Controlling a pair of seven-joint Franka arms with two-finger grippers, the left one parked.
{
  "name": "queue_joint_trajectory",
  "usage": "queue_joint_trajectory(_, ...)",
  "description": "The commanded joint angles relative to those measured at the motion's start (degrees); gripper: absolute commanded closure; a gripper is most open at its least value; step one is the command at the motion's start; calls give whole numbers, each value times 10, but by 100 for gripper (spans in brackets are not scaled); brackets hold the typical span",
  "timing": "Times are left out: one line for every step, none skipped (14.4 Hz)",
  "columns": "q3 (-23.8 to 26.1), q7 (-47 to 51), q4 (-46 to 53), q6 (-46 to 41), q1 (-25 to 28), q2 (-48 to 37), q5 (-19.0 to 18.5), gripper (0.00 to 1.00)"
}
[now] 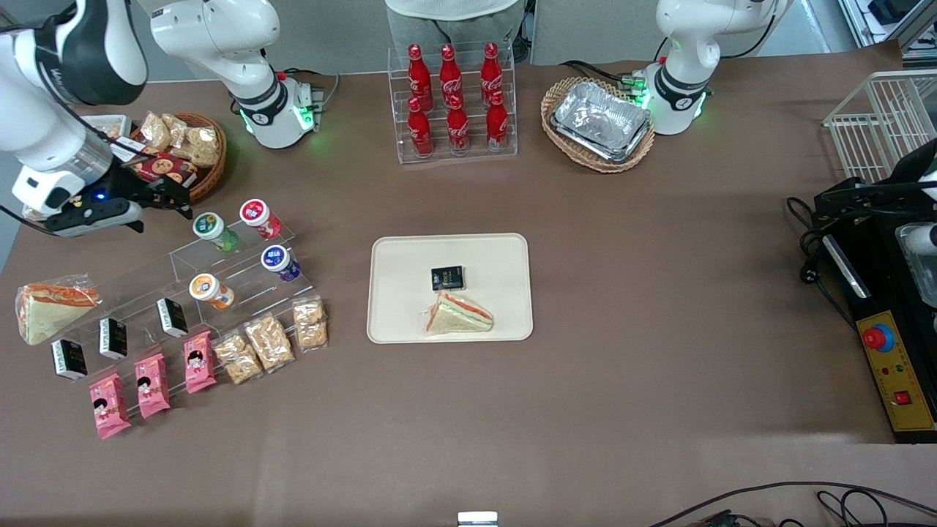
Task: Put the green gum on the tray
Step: 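Move the right gripper down onto the green-labelled bottle and close it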
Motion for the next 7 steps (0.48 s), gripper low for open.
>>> queue_joint_trajectory(4, 12, -54, 57, 3, -20, 3, 0)
queue_joint_trajectory(4, 12, -67, 72, 3, -20, 2, 0)
queue_joint_trajectory(4, 12, -79, 85, 3, -20, 2, 0)
queue_joint_trajectory(4, 12, -88, 93, 3, -21, 1, 0)
queue_joint_trajectory(4, 12, -96, 97, 3, -22, 0, 0)
queue_joint_trajectory(4, 12, -103, 101, 3, -23, 0, 0)
queue_joint_trajectory(4, 12, -108, 109, 3, -23, -1, 0)
